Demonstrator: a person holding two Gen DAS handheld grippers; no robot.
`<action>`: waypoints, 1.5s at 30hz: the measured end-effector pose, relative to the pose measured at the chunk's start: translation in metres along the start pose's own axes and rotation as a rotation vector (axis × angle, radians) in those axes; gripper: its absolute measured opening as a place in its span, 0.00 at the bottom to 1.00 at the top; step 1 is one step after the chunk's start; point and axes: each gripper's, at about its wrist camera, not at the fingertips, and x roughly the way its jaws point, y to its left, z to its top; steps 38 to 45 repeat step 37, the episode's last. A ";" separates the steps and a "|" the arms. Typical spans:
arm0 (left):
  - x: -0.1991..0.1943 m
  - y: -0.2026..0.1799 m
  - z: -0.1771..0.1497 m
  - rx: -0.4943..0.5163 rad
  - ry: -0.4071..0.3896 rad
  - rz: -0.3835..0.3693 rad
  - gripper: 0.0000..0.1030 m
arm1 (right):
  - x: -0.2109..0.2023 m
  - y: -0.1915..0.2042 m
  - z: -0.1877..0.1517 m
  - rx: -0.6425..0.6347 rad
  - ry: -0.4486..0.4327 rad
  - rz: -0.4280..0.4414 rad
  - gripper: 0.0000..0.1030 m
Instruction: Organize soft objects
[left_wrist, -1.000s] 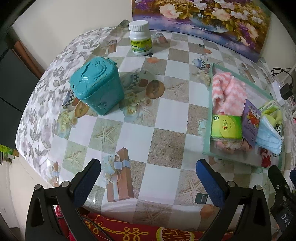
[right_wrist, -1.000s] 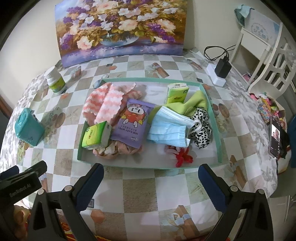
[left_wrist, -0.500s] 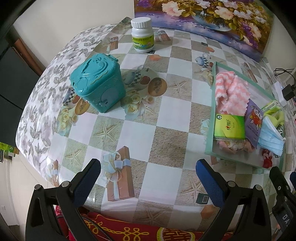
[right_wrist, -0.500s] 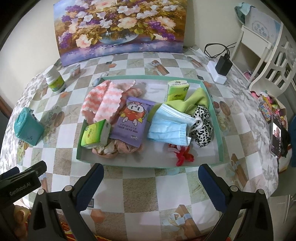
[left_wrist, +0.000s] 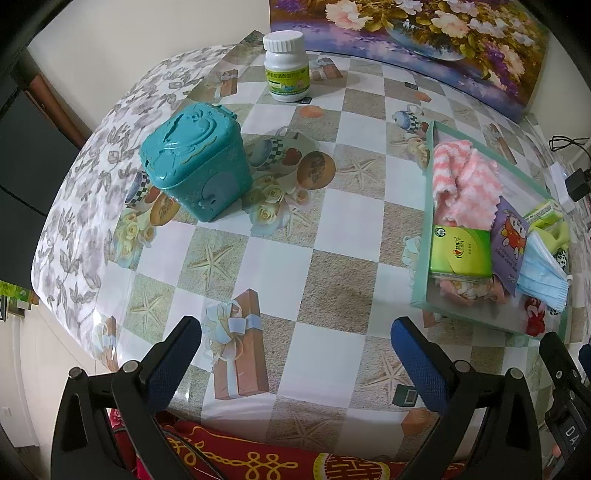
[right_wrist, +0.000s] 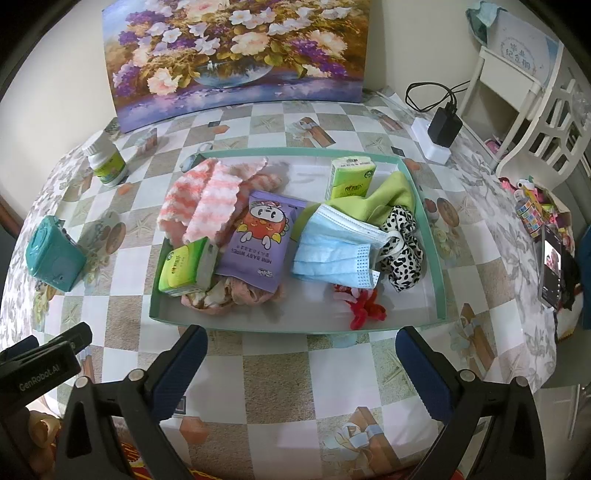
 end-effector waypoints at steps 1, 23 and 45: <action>0.000 0.000 0.000 0.000 0.000 0.000 0.99 | 0.000 0.000 0.000 0.000 0.000 0.001 1.00; 0.002 0.001 0.000 -0.005 0.005 -0.001 0.99 | 0.001 -0.001 -0.001 0.000 0.001 0.001 1.00; 0.000 -0.001 0.000 -0.017 -0.003 0.008 0.99 | 0.001 -0.005 -0.001 0.034 0.003 -0.004 1.00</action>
